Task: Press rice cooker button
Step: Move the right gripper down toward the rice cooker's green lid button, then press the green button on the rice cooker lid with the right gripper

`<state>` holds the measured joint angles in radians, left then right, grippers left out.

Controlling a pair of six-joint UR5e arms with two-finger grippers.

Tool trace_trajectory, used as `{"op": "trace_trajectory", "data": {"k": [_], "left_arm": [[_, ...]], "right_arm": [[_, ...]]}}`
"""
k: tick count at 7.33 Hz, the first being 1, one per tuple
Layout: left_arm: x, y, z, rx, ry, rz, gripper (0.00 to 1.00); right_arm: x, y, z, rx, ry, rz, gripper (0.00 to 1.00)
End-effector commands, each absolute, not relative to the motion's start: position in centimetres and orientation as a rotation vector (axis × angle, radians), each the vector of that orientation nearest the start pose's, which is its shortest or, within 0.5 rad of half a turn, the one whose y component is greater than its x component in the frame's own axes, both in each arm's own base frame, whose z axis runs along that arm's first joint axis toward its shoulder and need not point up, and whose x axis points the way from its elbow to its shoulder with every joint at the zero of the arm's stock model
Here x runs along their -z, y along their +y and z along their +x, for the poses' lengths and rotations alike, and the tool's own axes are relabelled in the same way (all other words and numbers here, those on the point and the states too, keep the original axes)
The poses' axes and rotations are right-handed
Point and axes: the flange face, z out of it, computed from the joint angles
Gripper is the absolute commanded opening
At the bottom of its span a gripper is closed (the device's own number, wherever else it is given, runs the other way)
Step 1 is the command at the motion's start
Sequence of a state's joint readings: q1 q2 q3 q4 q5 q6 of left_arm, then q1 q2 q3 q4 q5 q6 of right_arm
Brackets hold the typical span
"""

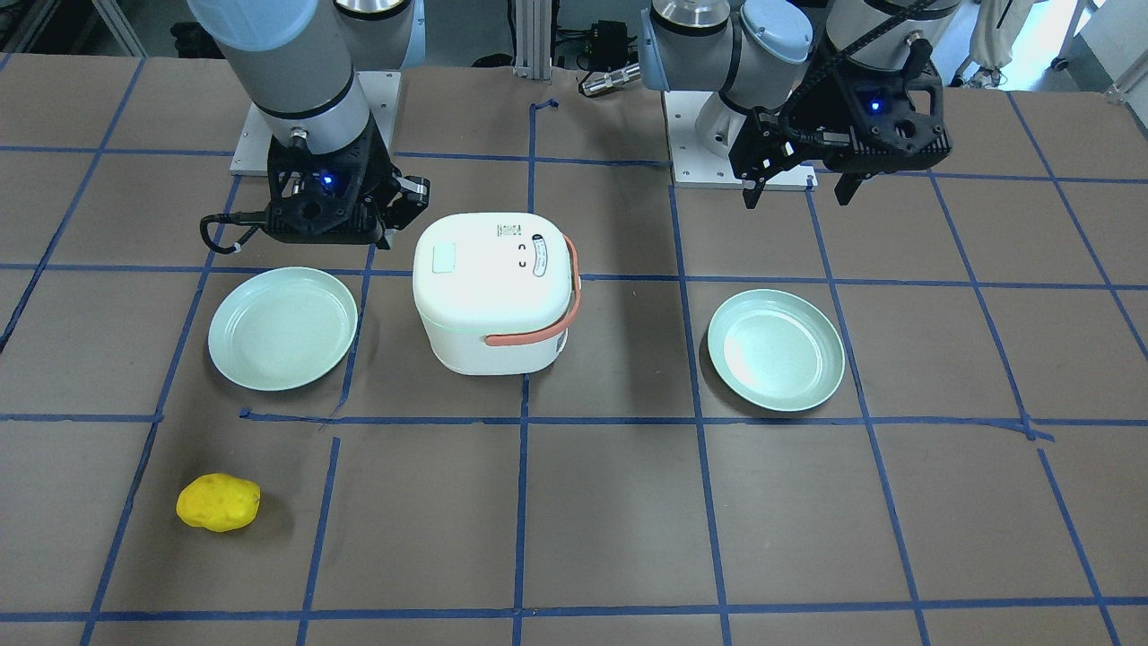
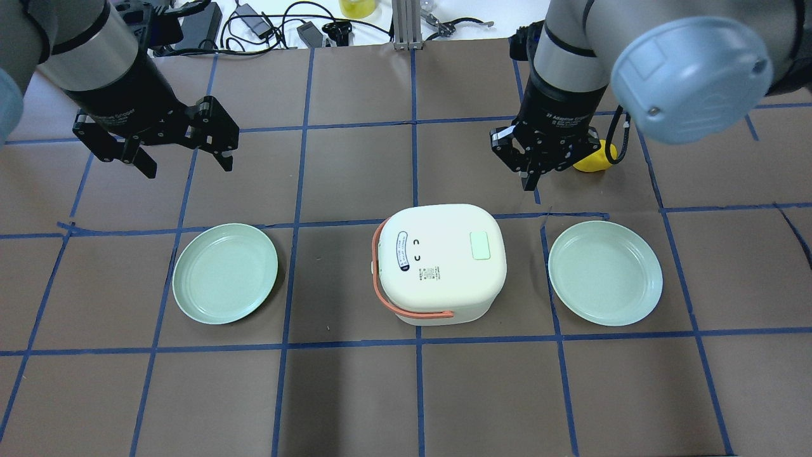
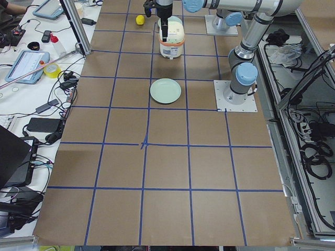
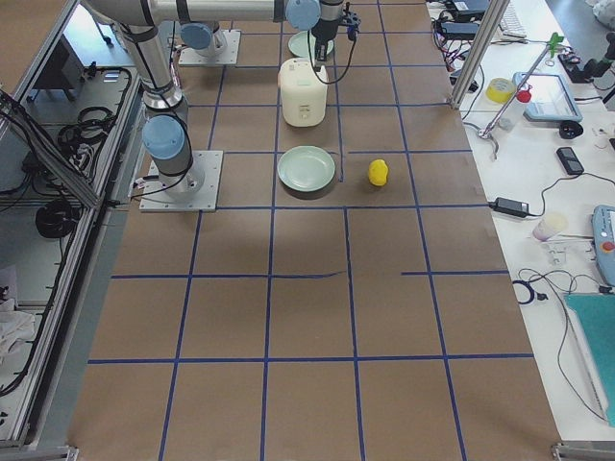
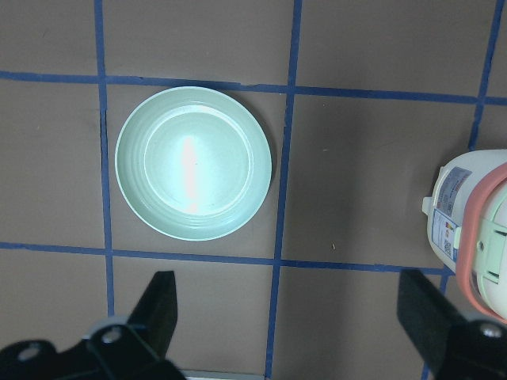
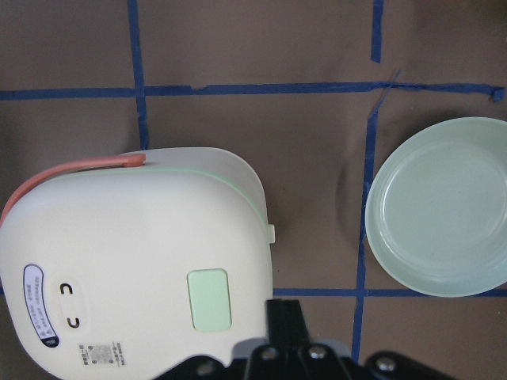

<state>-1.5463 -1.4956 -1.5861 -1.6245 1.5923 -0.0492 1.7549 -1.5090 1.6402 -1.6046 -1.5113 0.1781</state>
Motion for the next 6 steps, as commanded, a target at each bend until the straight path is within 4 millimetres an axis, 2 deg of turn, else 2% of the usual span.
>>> {"op": "trace_trajectory", "data": {"k": [1, 4, 6], "left_arm": [[-51.1, -46.3, -12.0, 0.010, 3.118, -0.115, 1.00], [-51.1, -46.3, -12.0, 0.010, 3.118, -0.115, 1.00], [-51.1, -46.3, -12.0, 0.010, 3.118, -0.117, 1.00]], "right_arm": [[-38.5, -45.1, 25.7, -0.114, 3.105, -0.036, 0.00], [-36.4, -44.2, 26.1, -0.142, 3.106, -0.044, 0.00], [-35.9, -43.9, 26.0, -0.162, 3.106, -0.046, 0.00]]}}
